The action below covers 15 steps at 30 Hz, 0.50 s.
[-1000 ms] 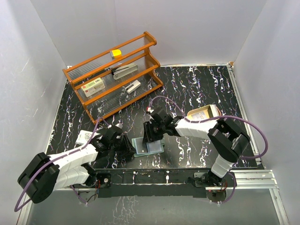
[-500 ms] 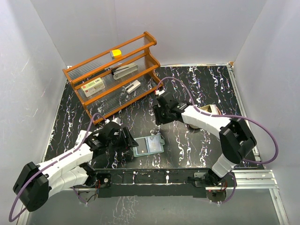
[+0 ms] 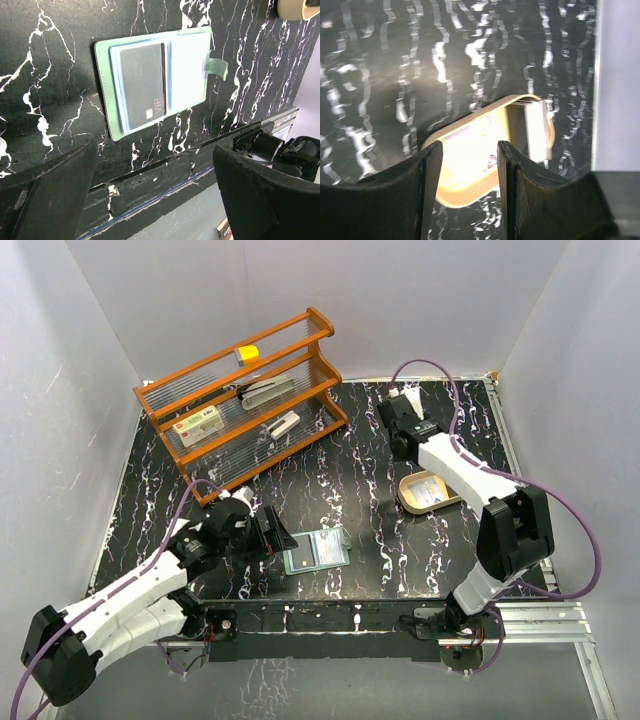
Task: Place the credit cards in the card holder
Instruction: Pick up the credit card from the storage box.
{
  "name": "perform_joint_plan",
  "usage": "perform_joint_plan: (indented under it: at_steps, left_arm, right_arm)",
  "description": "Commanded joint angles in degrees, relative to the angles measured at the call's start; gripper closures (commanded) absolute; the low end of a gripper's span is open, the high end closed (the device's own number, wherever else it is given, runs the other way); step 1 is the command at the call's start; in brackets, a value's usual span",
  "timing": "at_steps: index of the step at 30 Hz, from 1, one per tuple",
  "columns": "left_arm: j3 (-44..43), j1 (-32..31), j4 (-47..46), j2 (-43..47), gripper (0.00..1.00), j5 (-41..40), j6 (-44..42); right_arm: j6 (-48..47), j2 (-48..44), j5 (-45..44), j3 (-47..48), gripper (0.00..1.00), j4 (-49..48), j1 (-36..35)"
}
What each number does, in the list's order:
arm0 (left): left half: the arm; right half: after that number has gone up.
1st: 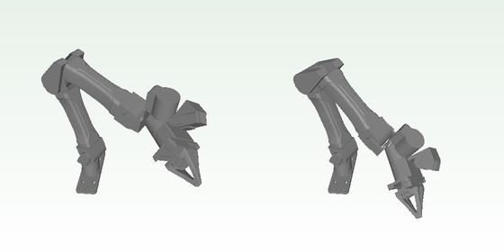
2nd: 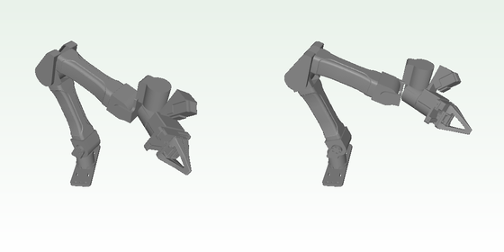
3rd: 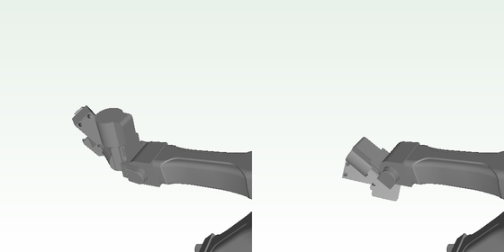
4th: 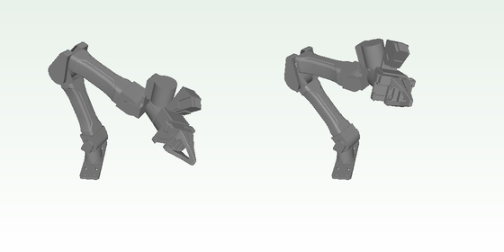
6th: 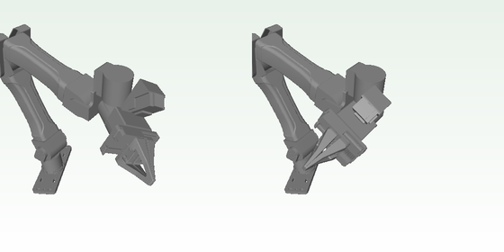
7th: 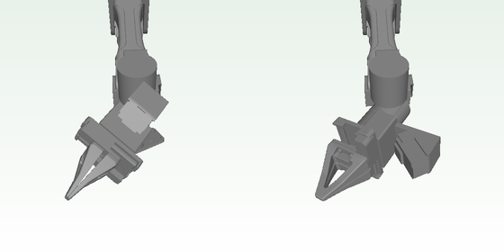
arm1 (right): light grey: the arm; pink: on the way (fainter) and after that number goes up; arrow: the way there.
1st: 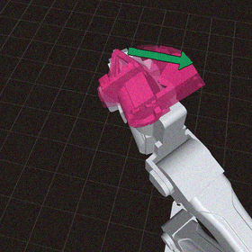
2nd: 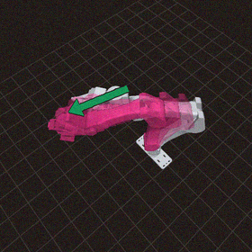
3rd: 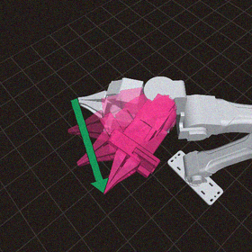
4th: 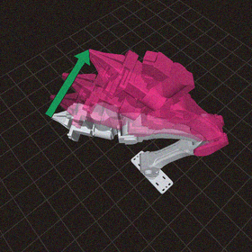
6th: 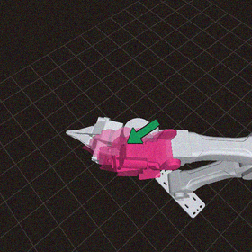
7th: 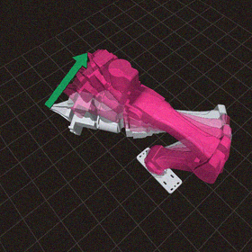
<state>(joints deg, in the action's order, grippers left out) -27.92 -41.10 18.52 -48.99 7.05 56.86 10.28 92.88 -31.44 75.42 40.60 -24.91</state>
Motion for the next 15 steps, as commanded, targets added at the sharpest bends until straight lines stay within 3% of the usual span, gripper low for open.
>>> perform_joint_plan:
  at_steps: [1,15]
  left_arm:
    - [-3.5,-0.3,4.0,2.2,0.01,1.0,-1.8]
    - [-3.1,-0.2,4.4,4.1,0.01,1.1,-1.8]
  right_arm:
    - [-3.6,2.2,-10.9,3.0,0.54,2.3,3.2]
    - [-5.8,10.0,-12.9,2.8,0.54,3.7,10.3]
